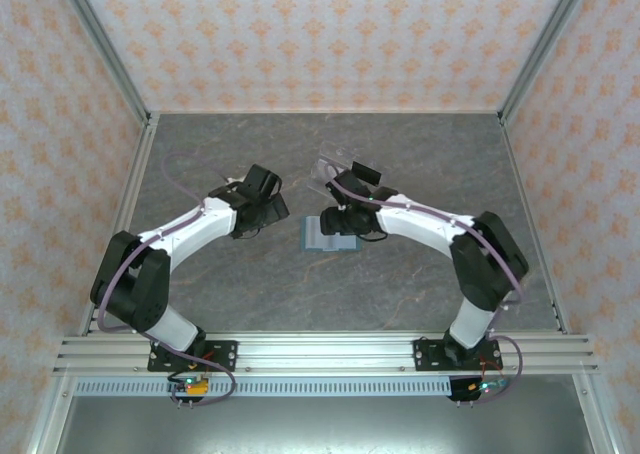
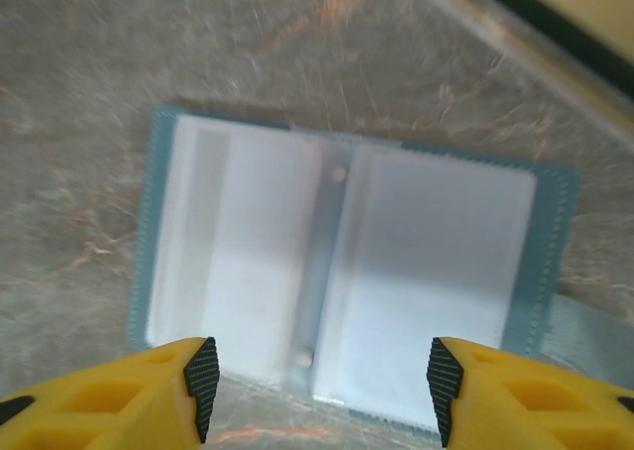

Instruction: Take the credit cards out of the card holder

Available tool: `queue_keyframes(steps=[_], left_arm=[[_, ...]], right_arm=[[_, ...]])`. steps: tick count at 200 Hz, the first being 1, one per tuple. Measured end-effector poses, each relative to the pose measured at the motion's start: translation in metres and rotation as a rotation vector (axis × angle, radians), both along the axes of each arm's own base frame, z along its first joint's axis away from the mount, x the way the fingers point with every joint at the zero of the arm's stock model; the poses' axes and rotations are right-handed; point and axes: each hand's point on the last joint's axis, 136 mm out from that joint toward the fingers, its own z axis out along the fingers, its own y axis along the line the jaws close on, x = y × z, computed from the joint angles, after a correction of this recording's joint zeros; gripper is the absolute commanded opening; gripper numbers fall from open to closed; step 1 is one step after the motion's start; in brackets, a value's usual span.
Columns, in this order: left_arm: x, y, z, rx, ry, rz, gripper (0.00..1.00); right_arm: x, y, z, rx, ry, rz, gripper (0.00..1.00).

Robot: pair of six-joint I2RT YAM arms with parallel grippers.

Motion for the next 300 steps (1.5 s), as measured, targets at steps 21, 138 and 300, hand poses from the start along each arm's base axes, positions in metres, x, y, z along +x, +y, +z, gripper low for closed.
queue_keyframes(steps=[21,138,300], left_arm=[[-0.002,-0.001,-0.002,-0.012,0.003,0.0,1.0],[-0.001,-0.059,-0.003,-0.282,-0.008,-0.158,0.7],[0.001,-0.101,-0.037,-0.399,0.075,-0.221,0.39]], right_arm=[[0.001,0.003,-0.021,-0.045,0.051,0.005,0.55],[0.004,-0.008,-0.046,-0.161,0.086,-0.016,0.41],[0.001,-0.002,-0.007,-0.068,0.014,0.009,0.55]])
